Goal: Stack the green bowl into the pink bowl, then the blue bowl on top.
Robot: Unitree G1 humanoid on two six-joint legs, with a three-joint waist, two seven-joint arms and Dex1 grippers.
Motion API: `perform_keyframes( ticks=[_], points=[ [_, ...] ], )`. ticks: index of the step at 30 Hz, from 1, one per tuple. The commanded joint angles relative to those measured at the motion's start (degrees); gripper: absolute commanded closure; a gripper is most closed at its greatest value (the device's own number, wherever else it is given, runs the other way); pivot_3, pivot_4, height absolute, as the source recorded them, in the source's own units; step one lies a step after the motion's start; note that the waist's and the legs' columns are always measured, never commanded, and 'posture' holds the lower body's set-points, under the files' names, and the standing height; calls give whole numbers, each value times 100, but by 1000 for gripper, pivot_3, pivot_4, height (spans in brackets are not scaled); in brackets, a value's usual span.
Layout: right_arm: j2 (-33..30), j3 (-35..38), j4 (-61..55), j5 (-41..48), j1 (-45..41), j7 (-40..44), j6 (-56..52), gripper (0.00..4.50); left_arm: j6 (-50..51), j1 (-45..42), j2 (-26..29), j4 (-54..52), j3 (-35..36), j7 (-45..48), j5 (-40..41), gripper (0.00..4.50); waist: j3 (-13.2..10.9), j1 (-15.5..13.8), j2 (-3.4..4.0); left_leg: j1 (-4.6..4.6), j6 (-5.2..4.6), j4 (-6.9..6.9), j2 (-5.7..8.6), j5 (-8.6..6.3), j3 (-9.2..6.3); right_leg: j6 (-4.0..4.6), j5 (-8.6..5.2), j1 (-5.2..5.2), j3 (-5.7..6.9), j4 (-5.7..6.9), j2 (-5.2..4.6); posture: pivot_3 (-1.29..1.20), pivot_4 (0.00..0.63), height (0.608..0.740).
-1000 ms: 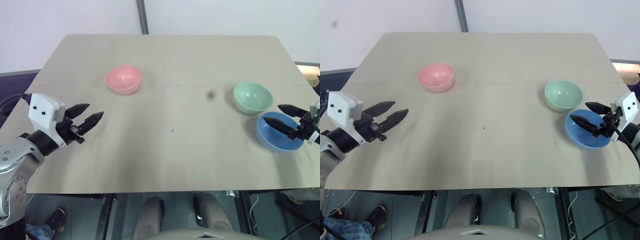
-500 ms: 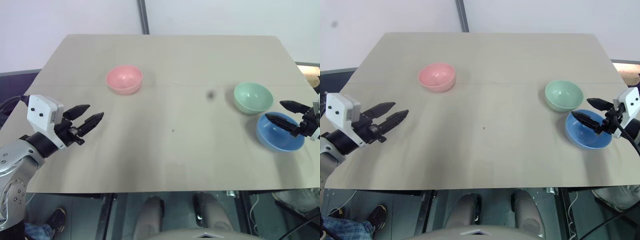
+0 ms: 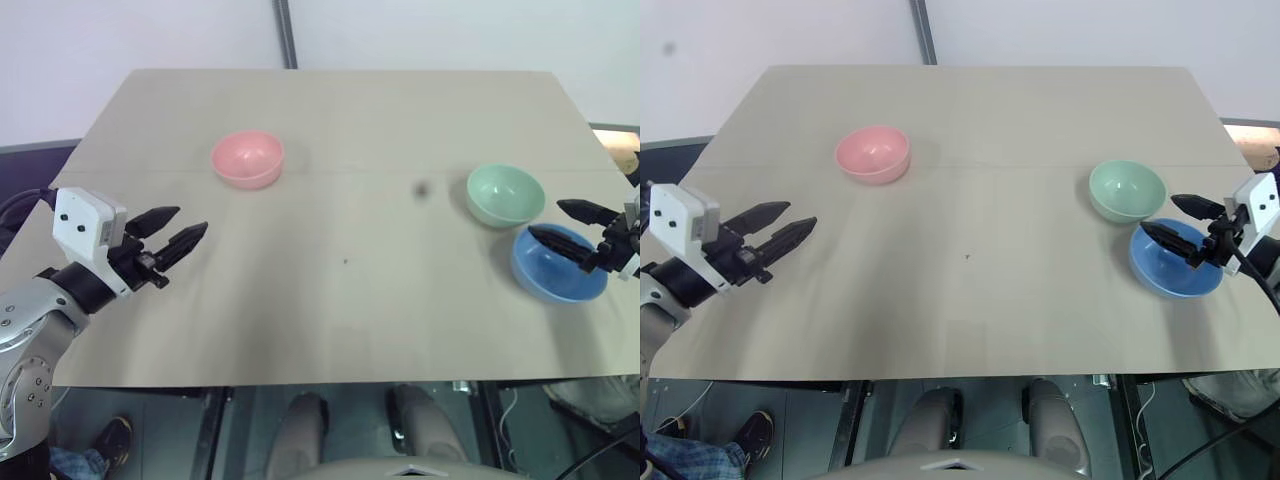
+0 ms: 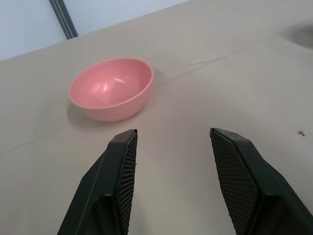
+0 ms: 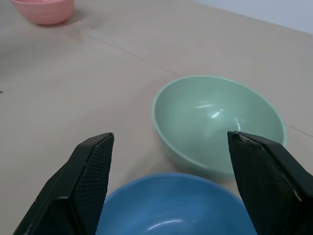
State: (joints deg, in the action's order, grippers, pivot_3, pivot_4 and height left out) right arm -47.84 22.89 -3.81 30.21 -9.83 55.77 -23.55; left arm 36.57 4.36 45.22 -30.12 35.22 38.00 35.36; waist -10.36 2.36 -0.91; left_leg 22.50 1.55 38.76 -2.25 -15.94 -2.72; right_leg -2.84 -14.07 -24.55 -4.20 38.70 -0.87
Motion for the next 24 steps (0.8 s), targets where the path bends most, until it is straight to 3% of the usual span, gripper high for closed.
perform_keyframes(
  ticks=[1,5,12,21,24],
  points=[
    [60,35,-702,485,16,64,-205,455,-181,-54,118,15,-7,74,-74,1994,0,1,0,-1,0,0,0,0,0,0,0,0,0,1,0,0,150,740],
    [298,-22,-1477,1151,10,15,-564,455,-365,-188,214,296,-308,-6,-472,1994,0,-5,0,-2,0,0,0,0,-2,0,0,0,0,5,1,0,150,740],
    [605,-284,-2145,1803,-298,-483,-1051,455,-676,-1192,250,1319,-1379,-284,-1298,1994,0,-30,-2,-9,0,4,1,0,-5,0,0,13,4,4,0,0,150,740],
    [679,-548,-2057,1740,-539,-610,-1001,455,-2851,-3285,422,3989,-3132,1073,-2590,1994,0,-43,-2,-6,0,4,3,0,-8,0,1,12,10,3,0,0,150,740],
    [685,-578,-1994,1680,-582,-633,-940,455,-3204,-4014,272,4890,-3441,1548,-2694,1994,0,-36,-2,-3,0,4,3,0,-8,1,1,11,10,1,1,0,150,740]
  ],
)
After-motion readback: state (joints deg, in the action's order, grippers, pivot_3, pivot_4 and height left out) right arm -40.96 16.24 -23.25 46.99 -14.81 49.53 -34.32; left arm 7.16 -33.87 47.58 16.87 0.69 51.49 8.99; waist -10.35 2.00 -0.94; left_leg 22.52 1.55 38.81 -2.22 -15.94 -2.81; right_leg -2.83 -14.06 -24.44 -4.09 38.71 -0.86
